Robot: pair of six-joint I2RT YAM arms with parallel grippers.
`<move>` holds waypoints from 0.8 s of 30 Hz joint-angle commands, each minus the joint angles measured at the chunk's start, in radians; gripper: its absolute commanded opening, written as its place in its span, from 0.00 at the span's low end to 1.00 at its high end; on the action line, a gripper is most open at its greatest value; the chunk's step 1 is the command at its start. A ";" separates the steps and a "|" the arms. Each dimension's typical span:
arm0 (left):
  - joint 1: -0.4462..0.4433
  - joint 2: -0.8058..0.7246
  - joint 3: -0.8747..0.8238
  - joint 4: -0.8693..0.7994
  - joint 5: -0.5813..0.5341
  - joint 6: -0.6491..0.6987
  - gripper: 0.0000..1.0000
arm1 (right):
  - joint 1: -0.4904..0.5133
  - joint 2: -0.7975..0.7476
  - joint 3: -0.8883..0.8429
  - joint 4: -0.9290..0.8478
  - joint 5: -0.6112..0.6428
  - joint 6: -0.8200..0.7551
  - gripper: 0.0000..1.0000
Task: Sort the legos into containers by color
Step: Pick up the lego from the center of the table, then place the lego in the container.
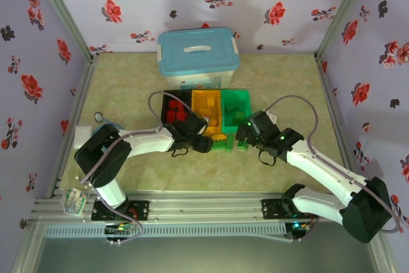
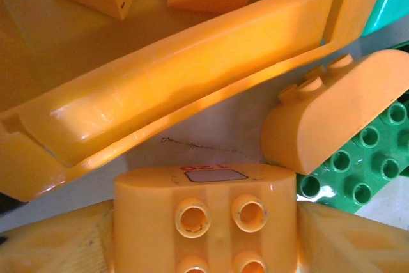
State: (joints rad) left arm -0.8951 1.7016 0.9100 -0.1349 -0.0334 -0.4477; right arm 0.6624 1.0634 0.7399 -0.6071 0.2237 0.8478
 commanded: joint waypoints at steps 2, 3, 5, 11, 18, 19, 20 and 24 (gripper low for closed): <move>-0.015 -0.025 -0.011 -0.028 -0.027 0.008 0.57 | 0.008 -0.025 -0.011 -0.016 -0.001 0.021 0.95; -0.018 -0.034 -0.012 -0.034 -0.034 0.009 0.55 | 0.008 -0.028 -0.012 -0.016 -0.001 0.022 0.95; -0.027 -0.054 -0.012 -0.047 -0.047 0.010 0.49 | 0.008 -0.032 -0.017 -0.014 0.000 0.026 0.95; -0.043 -0.148 -0.026 -0.083 -0.068 -0.003 0.45 | 0.008 -0.049 -0.033 -0.013 -0.002 0.035 0.94; -0.032 -0.249 0.014 -0.118 -0.116 0.019 0.44 | 0.007 -0.067 -0.065 0.030 -0.024 0.041 0.94; -0.022 -0.245 0.034 -0.124 -0.117 0.031 0.44 | 0.008 -0.065 -0.066 0.035 -0.029 0.043 0.93; -0.012 -0.239 0.060 -0.134 -0.117 0.041 0.44 | 0.009 -0.061 -0.067 0.036 -0.034 0.045 0.93; 0.036 -0.178 0.167 -0.167 -0.117 0.090 0.44 | 0.021 -0.060 -0.068 0.031 -0.038 0.047 0.92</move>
State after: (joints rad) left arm -0.8921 1.4895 1.0004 -0.2699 -0.1226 -0.4126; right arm 0.6704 1.0096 0.6830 -0.5903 0.1967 0.8757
